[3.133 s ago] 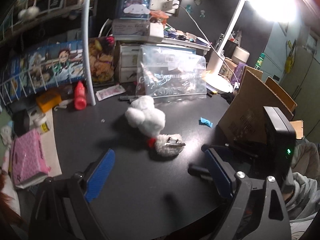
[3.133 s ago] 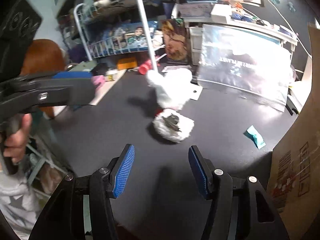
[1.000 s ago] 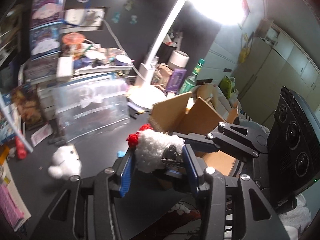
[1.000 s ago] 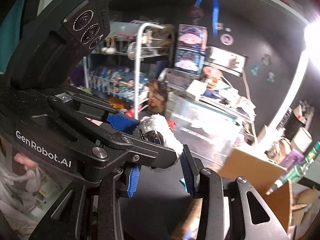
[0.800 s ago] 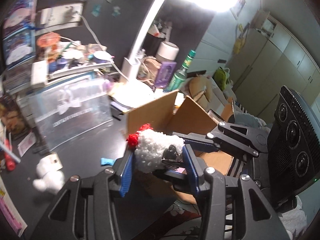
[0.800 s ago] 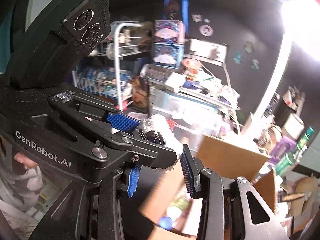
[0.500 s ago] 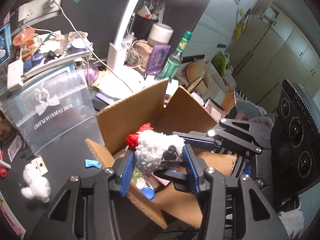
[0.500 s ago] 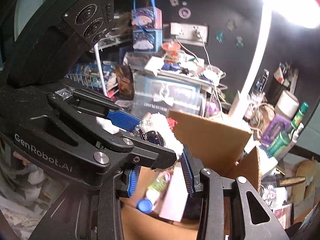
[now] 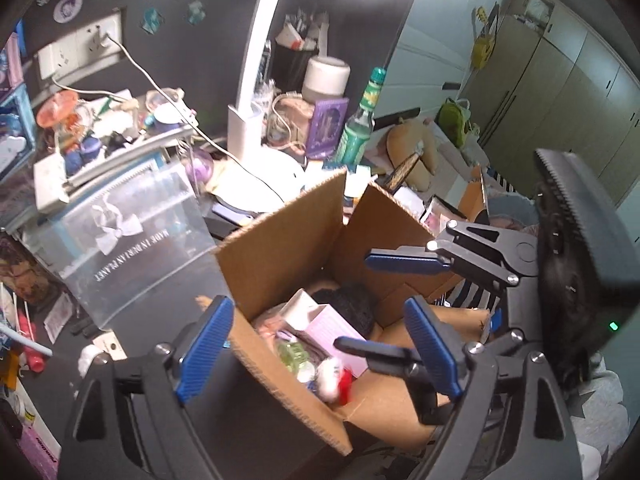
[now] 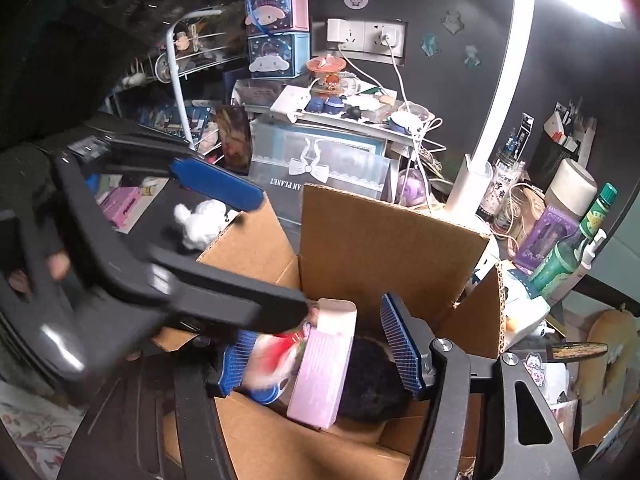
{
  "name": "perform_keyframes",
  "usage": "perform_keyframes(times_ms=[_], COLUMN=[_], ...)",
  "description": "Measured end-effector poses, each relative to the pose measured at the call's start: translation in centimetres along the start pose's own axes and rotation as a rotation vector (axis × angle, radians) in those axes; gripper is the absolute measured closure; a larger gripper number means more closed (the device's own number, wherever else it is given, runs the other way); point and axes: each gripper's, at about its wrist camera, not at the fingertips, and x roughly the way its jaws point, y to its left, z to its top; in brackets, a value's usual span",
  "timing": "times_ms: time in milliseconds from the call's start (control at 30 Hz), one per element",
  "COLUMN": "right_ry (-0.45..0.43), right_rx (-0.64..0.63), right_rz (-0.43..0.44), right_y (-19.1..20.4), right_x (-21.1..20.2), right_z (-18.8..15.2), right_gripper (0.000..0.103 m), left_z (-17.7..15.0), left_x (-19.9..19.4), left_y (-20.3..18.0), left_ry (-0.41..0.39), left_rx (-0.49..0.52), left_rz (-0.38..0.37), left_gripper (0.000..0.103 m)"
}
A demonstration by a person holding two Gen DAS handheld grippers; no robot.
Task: Organize objects
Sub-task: 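Move the right gripper back over the desk to the white plush toy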
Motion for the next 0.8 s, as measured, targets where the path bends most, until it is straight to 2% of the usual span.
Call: perform_keyframes(times_ms=[200,300,467,667,800], right_ry=[-0.021,-0.054,-0.105,-0.087,-0.054], right_rx=[0.0,-0.005,-0.043,-0.075,-0.045], right_rz=[0.005,0.036,0.146,0.287,0.357], right_y=[1.0,2.4,7.2,13.7,16.6], right_x=[-0.2,-0.3,0.4,3.3,6.8], right_z=[0.9,1.8,3.9,4.8,4.4], right_gripper=[0.045,0.045,0.045,0.045,0.034], left_z=[-1.9,-3.6,-6.8,-11.3,-14.3], left_x=[-3.9,-6.0,-9.2,-11.2,-11.1], left_y=[2.6,4.4,7.4,11.4,14.1], left_ry=[-0.08,-0.114,-0.16,-0.195,-0.203], left_rx=[-0.034,-0.057,-0.102,-0.171,-0.221], left_rz=[0.058,0.096,0.164,0.261,0.295], left_gripper=[0.016,0.016,0.014,0.014,0.014])
